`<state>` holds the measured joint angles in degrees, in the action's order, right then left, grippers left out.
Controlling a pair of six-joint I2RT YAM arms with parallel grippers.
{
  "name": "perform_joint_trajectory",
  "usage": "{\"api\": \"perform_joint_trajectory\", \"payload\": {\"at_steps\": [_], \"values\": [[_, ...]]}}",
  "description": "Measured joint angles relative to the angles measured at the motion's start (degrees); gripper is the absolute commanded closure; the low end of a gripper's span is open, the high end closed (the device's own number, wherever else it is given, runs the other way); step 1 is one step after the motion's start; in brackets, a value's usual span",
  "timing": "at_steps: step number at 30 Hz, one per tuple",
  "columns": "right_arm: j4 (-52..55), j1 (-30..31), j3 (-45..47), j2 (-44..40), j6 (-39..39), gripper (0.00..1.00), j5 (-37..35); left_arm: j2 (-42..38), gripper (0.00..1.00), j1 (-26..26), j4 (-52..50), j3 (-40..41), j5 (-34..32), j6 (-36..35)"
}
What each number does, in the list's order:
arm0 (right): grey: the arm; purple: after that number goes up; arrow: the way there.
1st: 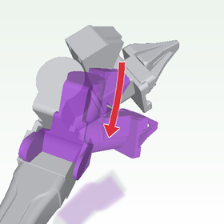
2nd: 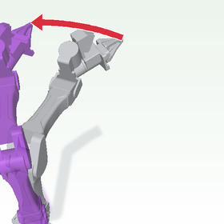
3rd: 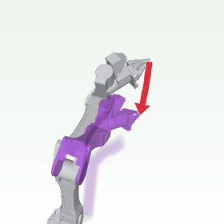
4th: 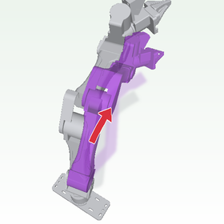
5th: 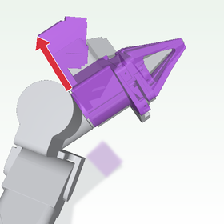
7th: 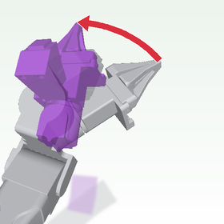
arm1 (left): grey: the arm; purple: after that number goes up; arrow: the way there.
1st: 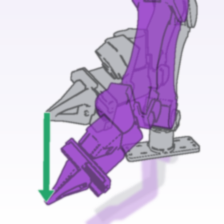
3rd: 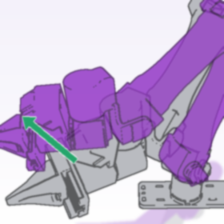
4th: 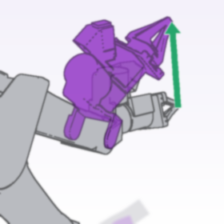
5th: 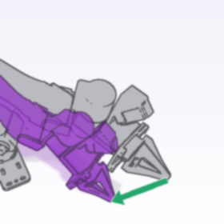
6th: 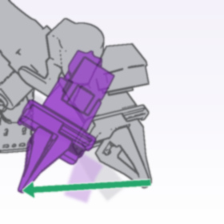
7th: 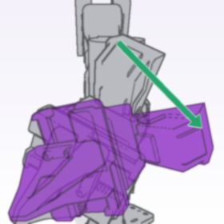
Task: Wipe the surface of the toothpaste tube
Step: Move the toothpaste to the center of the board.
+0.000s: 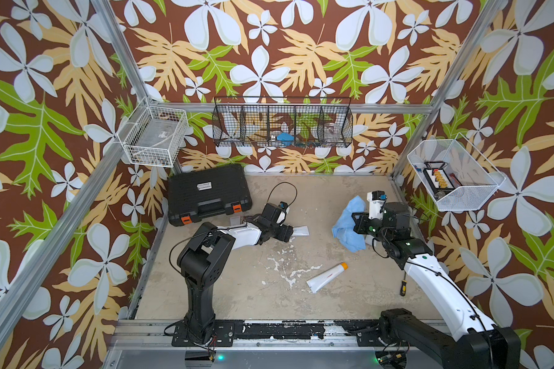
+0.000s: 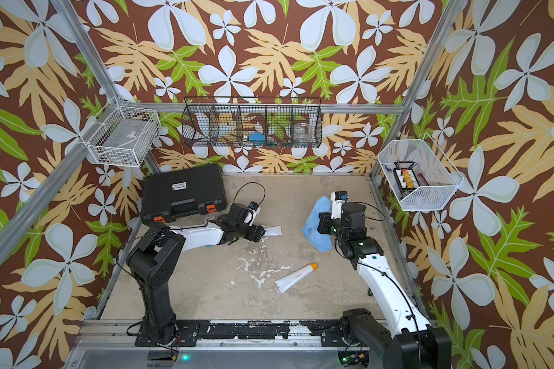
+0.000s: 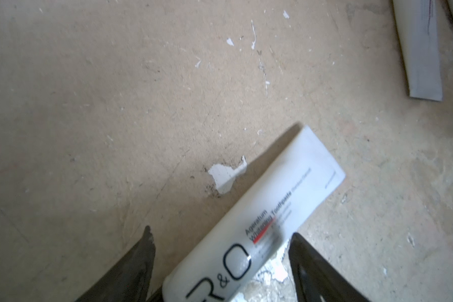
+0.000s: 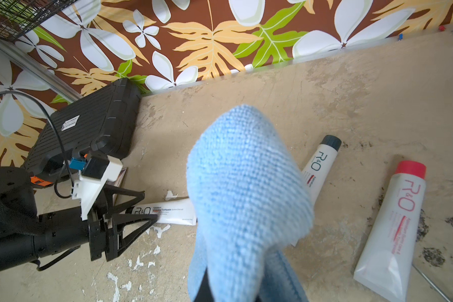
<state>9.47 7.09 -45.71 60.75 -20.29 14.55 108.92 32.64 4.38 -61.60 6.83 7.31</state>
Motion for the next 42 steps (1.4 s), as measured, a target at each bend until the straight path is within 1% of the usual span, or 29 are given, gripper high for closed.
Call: {"api": "perform_joint_trajectory", "payload": {"at_steps": [6, 13, 19, 23, 27, 35, 37, 39, 42], "values": [[0.3, 0.0, -0.7, 0.4, 0.4, 1.0, -0.3, -2.9, 0.21, 0.0, 2.1, 5.2, 2.7, 1.6], [0.3, 0.0, -0.9, 1.2, 0.9, 1.0, -0.8, -5.1, 0.24, 0.9, 4.1, 9.5, 2.1, 1.6], [0.3, 0.0, -1.0, 2.2, 0.9, 1.0, 0.3, -4.0, 0.34, 3.7, 6.1, 9.6, -1.1, 0.1], [0.2, 0.0, -1.2, 3.1, 0.9, 1.0, 1.2, -2.7, 0.47, 4.0, 7.6, 9.1, -3.5, -0.1], [0.2, 0.0, -1.3, 4.2, 0.9, 1.0, 2.2, -2.3, 0.56, 4.3, 7.8, 8.8, -5.0, -0.1], [0.0, 0.0, -1.4, 5.1, 0.9, 1.0, 3.5, -2.9, 0.67, 5.7, 7.0, 9.4, -6.4, -1.6], [-0.5, 0.0, -1.2, 5.4, 0.8, 1.0, 4.1, -3.5, 0.68, 6.1, 6.7, 10.0, -6.4, -1.8], [-1.4, 0.0, -0.5, 5.9, 0.2, 1.0, 5.3, -4.1, 0.69, 6.8, 6.5, 10.6, -6.3, -1.9], [-3.1, 0.0, 0.3, 8.9, -1.2, 1.0, 9.4, -5.2, 0.7, 8.7, 6.0, 11.7, -6.4, -2.9]]}}
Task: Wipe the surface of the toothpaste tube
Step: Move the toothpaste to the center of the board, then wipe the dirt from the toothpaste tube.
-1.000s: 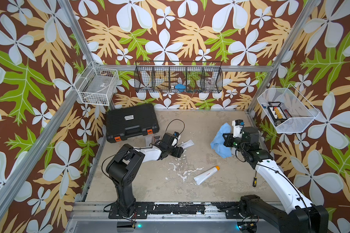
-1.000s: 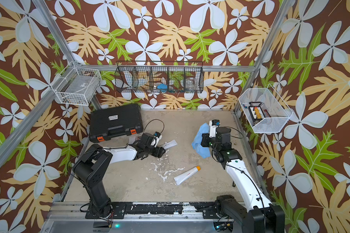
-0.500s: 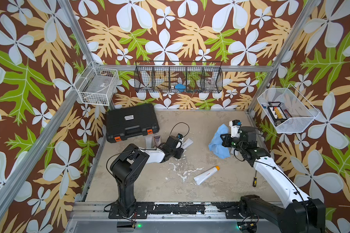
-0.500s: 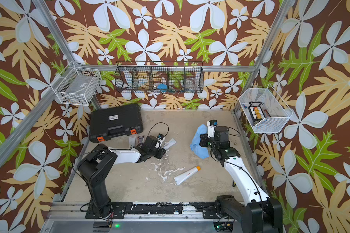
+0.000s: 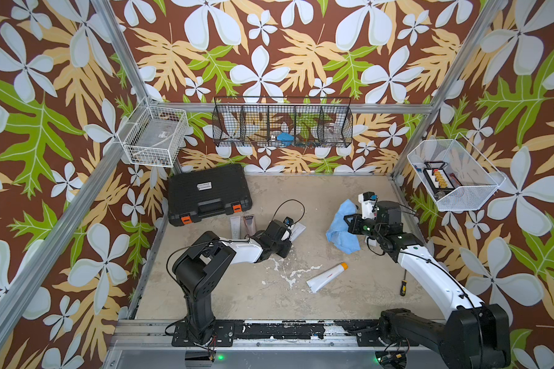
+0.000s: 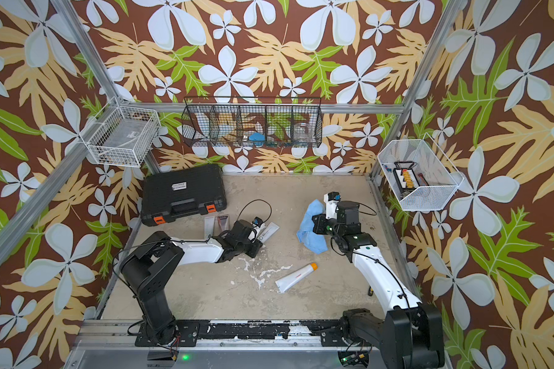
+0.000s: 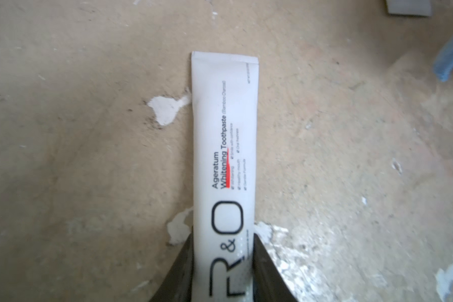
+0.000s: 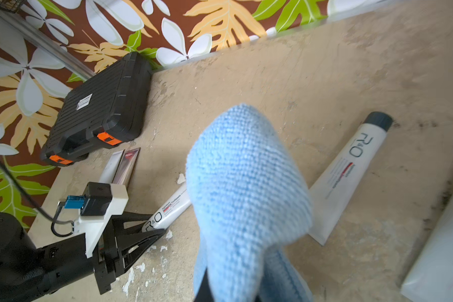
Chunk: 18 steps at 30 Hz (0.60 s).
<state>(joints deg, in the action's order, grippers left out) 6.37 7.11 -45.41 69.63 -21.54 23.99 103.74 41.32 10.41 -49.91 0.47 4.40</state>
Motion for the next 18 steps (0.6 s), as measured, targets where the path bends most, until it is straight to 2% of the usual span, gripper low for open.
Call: {"api": "perform_joint_trajectory", "payload": {"at_steps": [5, 9, 13, 18], "values": [[-3.3, 1.7, -1.5, 10.0, -3.6, 1.0, 12.0, -0.9, 0.71, 1.9, -0.3, 1.0, 1.0, -1.6], [-9.5, 6.8, -1.0, 14.4, -8.6, 1.0, 19.0, -1.2, 0.72, 1.9, -0.2, 1.5, 2.0, -3.0], [-16.0, 11.6, -1.2, 18.5, -12.7, 1.0, 22.3, -2.0, 0.72, 1.9, -0.1, 2.4, 3.0, -3.5], [-22.7, 16.4, 0.0, 22.7, -16.1, 1.0, 21.6, -2.8, 0.72, 1.8, -0.3, 3.3, 2.9, -3.1]]}}
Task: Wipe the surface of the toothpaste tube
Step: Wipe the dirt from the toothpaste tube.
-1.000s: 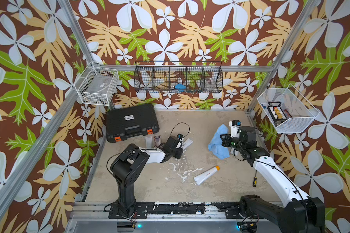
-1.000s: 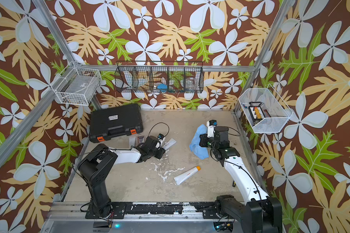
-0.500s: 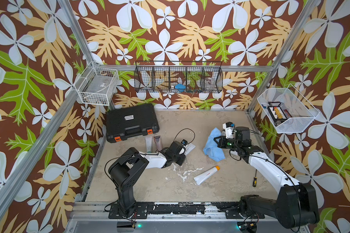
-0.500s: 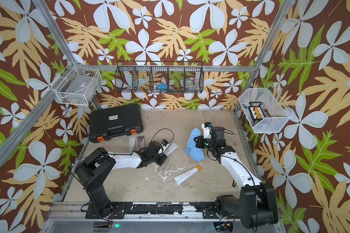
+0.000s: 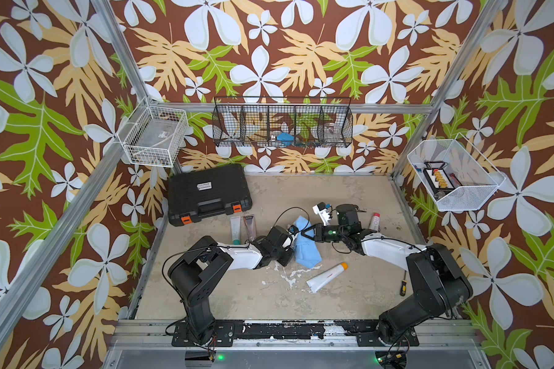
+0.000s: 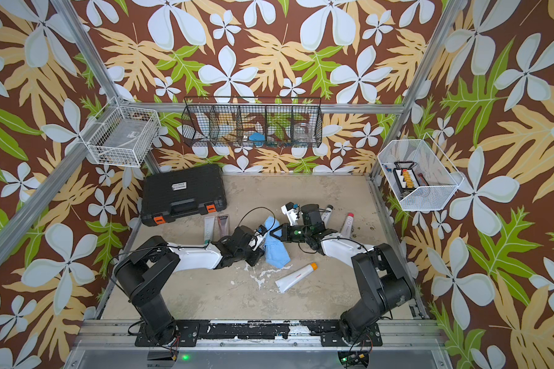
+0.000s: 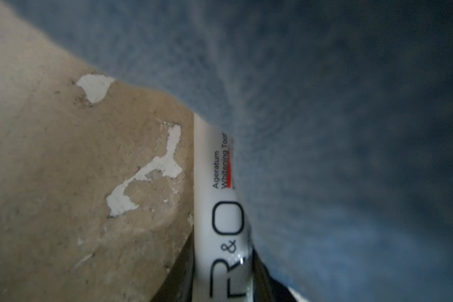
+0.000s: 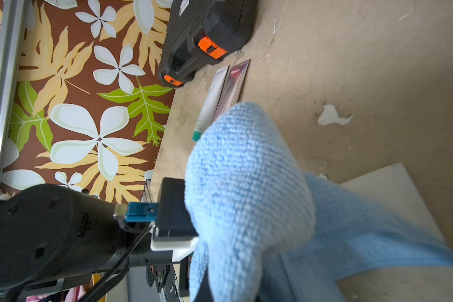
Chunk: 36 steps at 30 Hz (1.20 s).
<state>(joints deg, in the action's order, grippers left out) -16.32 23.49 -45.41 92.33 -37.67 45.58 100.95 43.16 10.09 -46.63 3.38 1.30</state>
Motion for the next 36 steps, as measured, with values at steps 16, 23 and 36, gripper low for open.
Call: {"api": "perform_joint_trajectory", "payload": {"at_steps": [16, 23, 36], "values": [[-5.9, 8.4, -1.3, 11.9, 1.2, 1.0, -7.8, 0.0, 0.73, 0.0, 0.1, 0.1, 0.2, -2.0], [-3.3, 7.3, -2.3, 12.2, 4.9, 1.0, -10.1, -0.3, 0.73, -0.1, 0.5, 0.6, 0.0, -1.6], [1.1, -1.4, -2.3, 12.0, 11.6, 1.0, -18.6, -0.6, 0.73, 0.0, 0.5, 0.8, 0.5, -2.0]]}}
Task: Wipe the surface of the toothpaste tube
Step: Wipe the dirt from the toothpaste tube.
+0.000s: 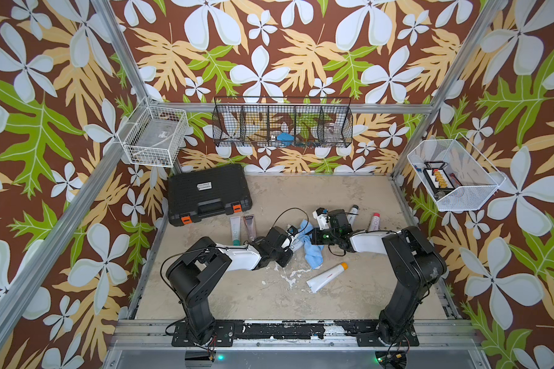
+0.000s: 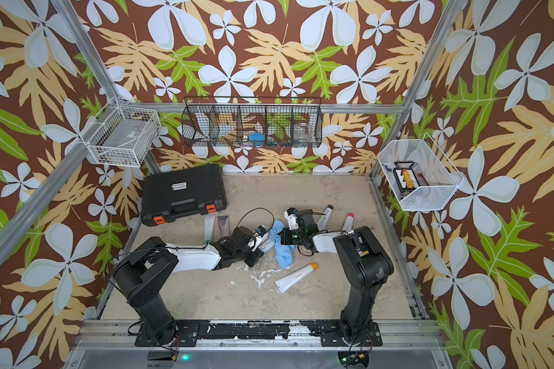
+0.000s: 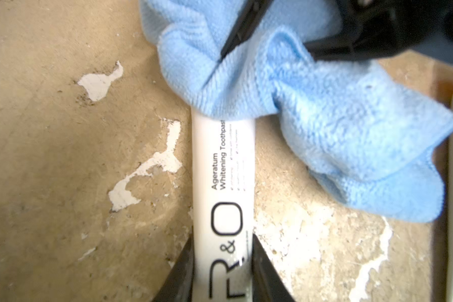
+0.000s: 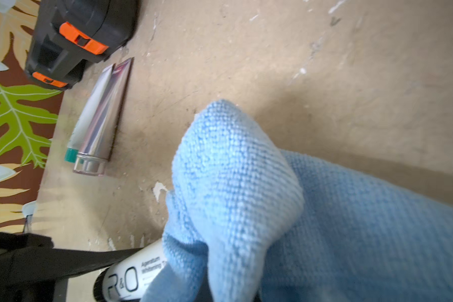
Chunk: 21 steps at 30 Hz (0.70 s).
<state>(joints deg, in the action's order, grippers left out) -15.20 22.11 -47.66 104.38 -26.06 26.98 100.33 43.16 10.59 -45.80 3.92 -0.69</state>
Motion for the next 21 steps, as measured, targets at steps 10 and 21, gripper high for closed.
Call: {"api": "perform_joint_trajectory", "payload": {"at_steps": [10, 21], "values": [[-2.3, 3.8, 1.0, -0.5, -0.1, 1.0, -2.6, 0.0, 0.73, 0.0, -0.3, -0.2, 0.0, -0.2], [-10.8, 11.0, 4.3, -1.1, -7.0, 1.0, 2.1, 0.2, 0.73, 0.0, -0.5, -0.3, 0.0, -0.9]]}}
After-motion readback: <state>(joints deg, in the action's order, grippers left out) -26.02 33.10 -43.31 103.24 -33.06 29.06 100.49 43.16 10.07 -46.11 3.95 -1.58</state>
